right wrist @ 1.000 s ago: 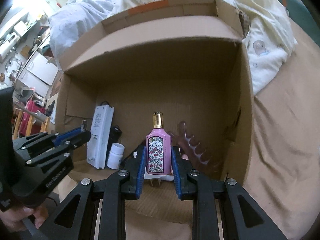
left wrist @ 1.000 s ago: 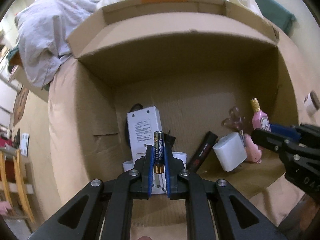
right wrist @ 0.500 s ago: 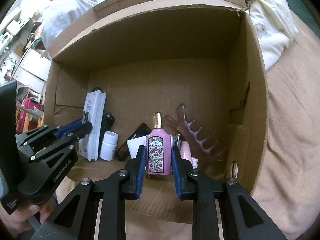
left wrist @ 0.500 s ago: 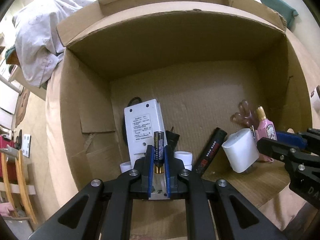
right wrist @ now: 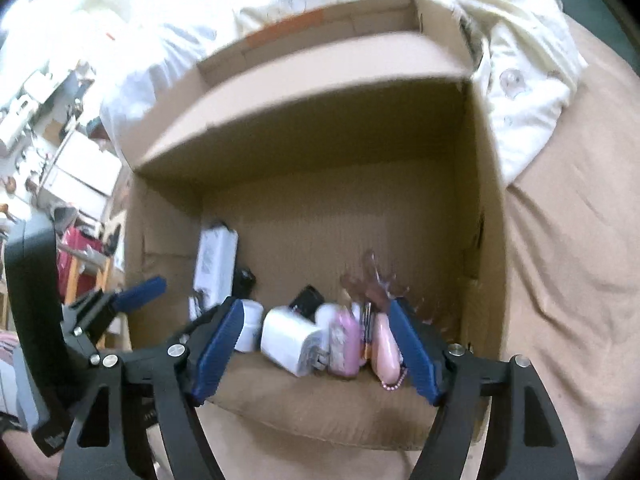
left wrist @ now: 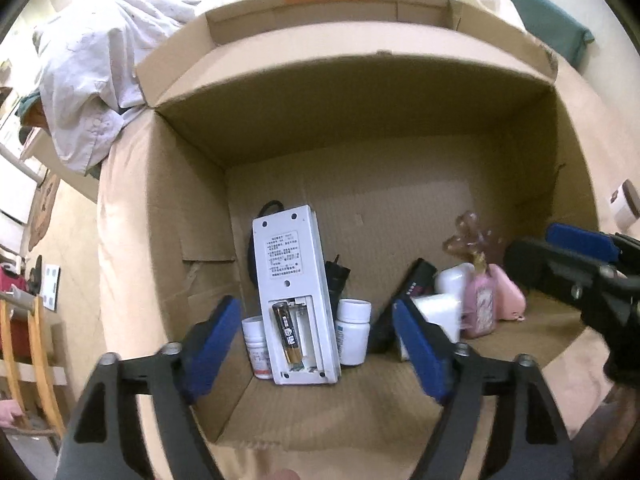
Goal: Organize rigid objects
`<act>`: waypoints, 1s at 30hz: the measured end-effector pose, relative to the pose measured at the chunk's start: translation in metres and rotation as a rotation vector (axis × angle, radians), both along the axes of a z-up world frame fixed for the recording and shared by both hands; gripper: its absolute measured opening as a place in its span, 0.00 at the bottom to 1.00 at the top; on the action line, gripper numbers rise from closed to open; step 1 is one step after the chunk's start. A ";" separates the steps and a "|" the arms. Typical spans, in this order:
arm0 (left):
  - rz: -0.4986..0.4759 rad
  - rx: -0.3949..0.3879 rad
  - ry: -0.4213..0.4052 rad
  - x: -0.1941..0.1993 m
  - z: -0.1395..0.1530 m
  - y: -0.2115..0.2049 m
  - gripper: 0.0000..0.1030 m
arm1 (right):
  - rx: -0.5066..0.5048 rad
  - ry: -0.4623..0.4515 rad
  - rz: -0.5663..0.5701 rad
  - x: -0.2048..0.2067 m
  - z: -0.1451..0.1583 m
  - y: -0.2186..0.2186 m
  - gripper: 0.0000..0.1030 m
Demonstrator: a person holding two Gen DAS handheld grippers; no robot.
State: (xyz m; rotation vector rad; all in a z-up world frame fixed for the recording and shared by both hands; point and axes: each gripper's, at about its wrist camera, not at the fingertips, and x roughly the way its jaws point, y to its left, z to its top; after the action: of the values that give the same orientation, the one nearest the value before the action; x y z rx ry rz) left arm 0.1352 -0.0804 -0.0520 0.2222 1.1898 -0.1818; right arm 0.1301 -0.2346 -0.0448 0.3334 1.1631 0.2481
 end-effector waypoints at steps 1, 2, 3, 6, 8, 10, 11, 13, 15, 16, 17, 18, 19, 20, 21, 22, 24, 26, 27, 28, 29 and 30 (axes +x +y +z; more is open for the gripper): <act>0.004 -0.017 0.002 -0.001 0.004 0.002 0.87 | 0.000 -0.010 -0.010 0.000 0.002 -0.002 0.84; 0.007 -0.027 0.005 0.000 0.008 0.004 0.88 | 0.002 -0.027 -0.024 -0.001 0.006 -0.005 0.96; 0.008 -0.031 0.003 -0.001 0.012 0.006 0.88 | 0.007 -0.047 -0.037 -0.002 0.011 -0.008 1.00; 0.033 -0.033 -0.043 -0.006 0.031 0.013 0.88 | 0.026 -0.093 -0.066 -0.005 0.023 -0.013 1.00; 0.054 -0.026 -0.074 -0.010 0.043 0.021 0.88 | 0.028 -0.123 -0.082 -0.009 0.030 -0.017 1.00; 0.060 -0.004 -0.152 -0.017 0.058 0.025 0.88 | 0.013 -0.146 -0.100 -0.015 0.036 -0.019 1.00; 0.062 0.008 -0.181 -0.019 0.062 0.028 0.88 | 0.007 -0.152 -0.100 -0.020 0.038 -0.019 1.00; 0.071 0.033 -0.249 -0.027 0.075 0.034 0.88 | -0.001 -0.158 -0.085 -0.028 0.047 -0.018 1.00; 0.079 0.010 -0.289 -0.037 0.085 0.042 0.88 | -0.022 -0.188 -0.086 -0.038 0.056 -0.018 1.00; 0.081 -0.008 -0.290 -0.040 0.088 0.047 0.88 | -0.028 -0.202 -0.092 -0.043 0.061 -0.018 1.00; 0.079 -0.020 -0.287 -0.043 0.090 0.049 0.88 | -0.034 -0.213 -0.096 -0.048 0.066 -0.017 1.00; 0.068 -0.032 -0.287 -0.050 0.094 0.050 0.88 | -0.039 -0.219 -0.094 -0.054 0.069 -0.015 1.00; 0.062 -0.033 -0.290 -0.056 0.097 0.052 0.88 | -0.044 -0.224 -0.093 -0.059 0.073 -0.014 1.00; 0.060 -0.032 -0.288 -0.061 0.099 0.051 0.88 | -0.047 -0.231 -0.096 -0.065 0.076 -0.013 1.00; 0.060 -0.035 -0.280 -0.066 0.101 0.053 0.88 | -0.048 -0.241 -0.099 -0.072 0.080 -0.013 1.00; 0.062 -0.040 -0.267 -0.072 0.101 0.055 0.88 | -0.050 -0.247 -0.100 -0.077 0.083 -0.012 1.00; 0.076 -0.045 -0.245 -0.082 0.098 0.060 0.88 | -0.049 -0.260 -0.107 -0.088 0.088 -0.012 1.00; 0.100 -0.037 -0.223 -0.092 0.095 0.067 0.88 | -0.060 -0.264 -0.109 -0.098 0.091 -0.011 1.00; 0.117 -0.030 -0.214 -0.095 0.093 0.071 0.88 | -0.073 -0.264 -0.108 -0.102 0.091 -0.010 1.00; 0.134 -0.020 -0.206 -0.098 0.091 0.075 0.88 | -0.083 -0.266 -0.107 -0.107 0.091 -0.008 1.00; 0.143 -0.018 -0.203 -0.101 0.089 0.079 0.88 | -0.095 -0.269 -0.102 -0.112 0.090 -0.007 1.00; 0.150 -0.018 -0.202 -0.104 0.088 0.082 0.88 | -0.106 -0.270 -0.096 -0.115 0.089 -0.005 1.00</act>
State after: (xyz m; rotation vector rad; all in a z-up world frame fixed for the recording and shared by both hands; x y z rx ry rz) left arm 0.0315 0.0017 0.0363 0.1312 0.9987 -0.0376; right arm 0.0149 -0.2394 0.0439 0.2525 0.8879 0.1417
